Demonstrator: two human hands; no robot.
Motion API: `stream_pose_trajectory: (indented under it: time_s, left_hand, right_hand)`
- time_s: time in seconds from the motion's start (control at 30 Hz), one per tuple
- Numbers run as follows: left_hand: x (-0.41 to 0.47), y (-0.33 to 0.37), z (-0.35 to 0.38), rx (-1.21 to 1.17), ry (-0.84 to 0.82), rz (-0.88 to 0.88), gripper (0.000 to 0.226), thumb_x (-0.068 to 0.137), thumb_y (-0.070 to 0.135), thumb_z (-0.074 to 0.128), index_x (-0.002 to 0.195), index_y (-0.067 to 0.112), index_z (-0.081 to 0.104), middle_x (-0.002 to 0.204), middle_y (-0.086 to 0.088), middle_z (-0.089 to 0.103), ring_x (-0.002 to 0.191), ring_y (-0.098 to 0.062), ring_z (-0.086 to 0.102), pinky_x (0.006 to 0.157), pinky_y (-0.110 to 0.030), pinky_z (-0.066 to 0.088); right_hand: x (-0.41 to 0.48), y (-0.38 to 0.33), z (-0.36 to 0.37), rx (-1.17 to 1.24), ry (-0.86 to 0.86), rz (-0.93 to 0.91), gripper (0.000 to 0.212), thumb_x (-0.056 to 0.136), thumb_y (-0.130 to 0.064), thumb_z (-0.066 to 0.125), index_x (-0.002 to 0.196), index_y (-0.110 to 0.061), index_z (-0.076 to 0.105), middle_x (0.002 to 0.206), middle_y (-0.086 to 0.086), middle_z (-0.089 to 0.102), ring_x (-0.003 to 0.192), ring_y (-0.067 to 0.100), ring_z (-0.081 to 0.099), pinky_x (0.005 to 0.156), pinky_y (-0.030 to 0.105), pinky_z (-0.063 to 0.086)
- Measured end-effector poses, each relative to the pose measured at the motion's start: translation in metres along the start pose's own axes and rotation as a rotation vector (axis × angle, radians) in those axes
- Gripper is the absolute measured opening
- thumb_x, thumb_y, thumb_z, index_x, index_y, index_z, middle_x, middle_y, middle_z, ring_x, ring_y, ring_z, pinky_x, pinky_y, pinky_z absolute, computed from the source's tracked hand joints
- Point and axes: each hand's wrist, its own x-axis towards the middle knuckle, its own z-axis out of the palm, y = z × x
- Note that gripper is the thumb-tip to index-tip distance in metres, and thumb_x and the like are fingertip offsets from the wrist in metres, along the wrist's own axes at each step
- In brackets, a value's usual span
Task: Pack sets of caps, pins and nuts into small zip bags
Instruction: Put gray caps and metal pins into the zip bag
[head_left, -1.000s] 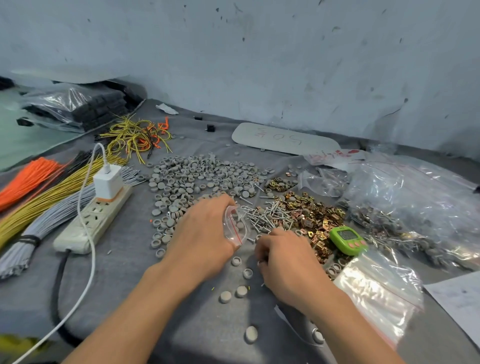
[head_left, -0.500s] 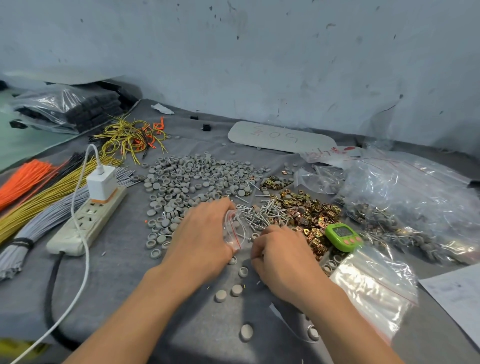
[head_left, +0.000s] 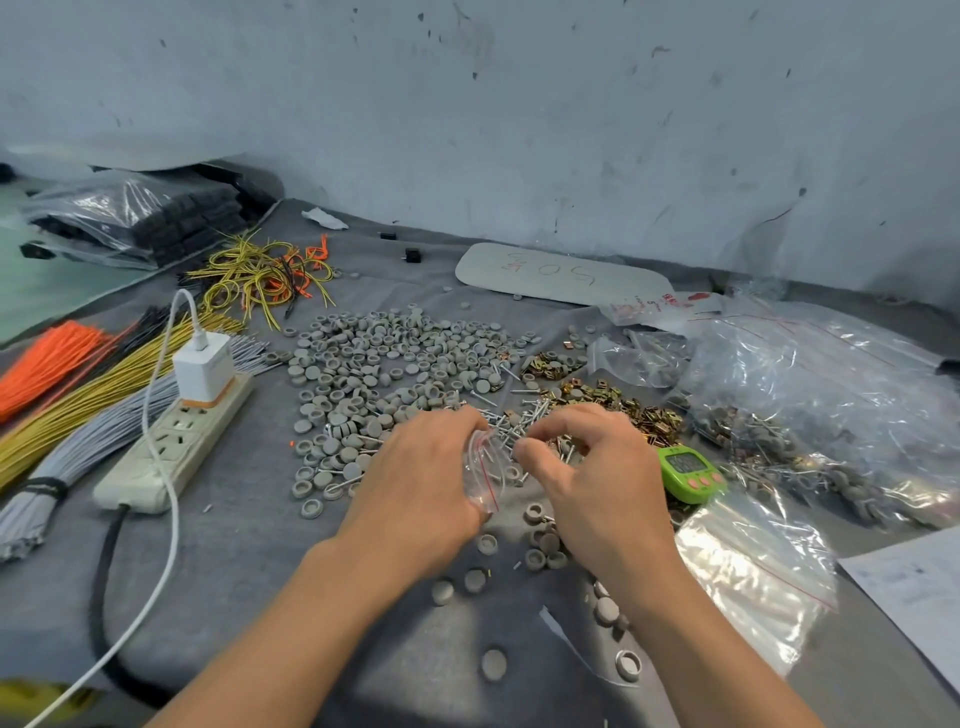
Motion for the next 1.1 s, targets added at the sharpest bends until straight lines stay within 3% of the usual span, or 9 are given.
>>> stream_pose_trajectory:
  time_s: [0.13,0.27,0.37,0.47,0.57,0.63,0.8,0.93,1.1]
  left_hand:
    - [0.0,0.005,0.004,-0.057,-0.039,0.015,0.039,0.074,0.027,0.075,0.1,0.04,0.049,0.092,0.02,0.052,0.089,-0.002,0.043,0.066,-0.018,0.034]
    - [0.002,0.003,0.0,-0.118,-0.038,-0.017,0.04,0.072,0.034,0.08,0.101,0.038,0.052,0.093,0.019,0.055,0.089,-0.003,0.048,0.068,-0.017,0.037]
    - [0.004,0.0,-0.005,-0.155,-0.022,-0.049,0.043,0.071,0.037,0.082,0.101,0.041,0.051,0.09,0.026,0.051,0.088,-0.001,0.042,0.069,-0.007,0.033]
    - [0.003,-0.001,-0.009,-0.146,-0.018,-0.06,0.042,0.075,0.038,0.082,0.102,0.041,0.051,0.091,0.026,0.05,0.088,0.002,0.041,0.072,-0.004,0.033]
    - [0.003,-0.003,-0.011,-0.132,-0.025,-0.064,0.044,0.074,0.038,0.084,0.103,0.041,0.05,0.098,0.022,0.053,0.091,0.0,0.044,0.076,-0.004,0.033]
    - [0.002,-0.002,-0.013,-0.117,-0.028,-0.072,0.046,0.075,0.038,0.084,0.104,0.042,0.049,0.1,0.021,0.053,0.092,-0.003,0.045,0.072,-0.008,0.033]
    - [0.001,0.002,-0.013,-0.109,-0.04,-0.077,0.047,0.074,0.036,0.084,0.106,0.041,0.05,0.102,0.02,0.054,0.093,-0.004,0.046,0.071,-0.018,0.03]
    - [0.0,0.005,-0.01,-0.105,-0.036,-0.076,0.047,0.074,0.037,0.082,0.107,0.043,0.049,0.098,0.021,0.05,0.093,-0.003,0.043,0.074,-0.024,0.03]
    - [-0.003,0.008,-0.001,-0.111,-0.049,-0.042,0.043,0.075,0.031,0.078,0.104,0.043,0.048,0.091,0.022,0.047,0.087,0.0,0.04,0.064,-0.018,0.031]
  right_hand:
    - [0.003,-0.001,0.01,0.029,-0.061,0.002,0.009,0.083,-0.034,0.086,0.081,-0.039,0.079,0.101,-0.032,0.059,0.106,0.0,0.048,0.089,0.013,0.032]
    - [0.009,0.001,0.014,0.163,-0.073,0.046,0.006,0.088,-0.029,0.081,0.085,-0.033,0.083,0.105,-0.028,0.067,0.108,0.0,0.06,0.098,0.03,0.045]
    - [0.013,0.006,0.005,0.198,-0.009,0.112,0.01,0.09,-0.027,0.079,0.081,-0.03,0.082,0.092,-0.029,0.071,0.091,-0.01,0.065,0.084,0.023,0.051]
    - [0.011,0.013,-0.004,-0.081,-0.12,0.16,0.021,0.089,-0.032,0.079,0.07,-0.037,0.073,0.079,-0.031,0.064,0.084,-0.005,0.066,0.069,0.016,0.046]
    - [0.005,0.014,-0.001,-0.454,-0.265,0.152,0.019,0.087,-0.047,0.078,0.078,-0.031,0.074,0.089,-0.012,0.067,0.101,0.02,0.061,0.09,0.036,0.053]
    - [0.001,0.012,0.003,-0.59,-0.337,0.134,0.022,0.087,-0.052,0.076,0.083,-0.03,0.075,0.094,-0.007,0.066,0.101,0.021,0.057,0.095,0.04,0.05]
    - [0.002,0.01,0.004,-0.555,-0.323,0.079,0.01,0.091,-0.041,0.072,0.086,-0.032,0.074,0.099,-0.01,0.065,0.106,0.023,0.054,0.089,0.038,0.04]
    - [0.006,0.007,-0.001,-0.279,-0.169,0.074,0.009,0.09,-0.044,0.077,0.09,-0.035,0.077,0.106,-0.018,0.062,0.113,0.013,0.051,0.101,0.037,0.041]
    - [0.006,-0.004,-0.005,-0.056,-0.19,-0.052,0.01,0.085,-0.032,0.082,0.089,-0.041,0.079,0.125,-0.027,0.059,0.126,-0.003,0.043,0.106,0.02,0.027]
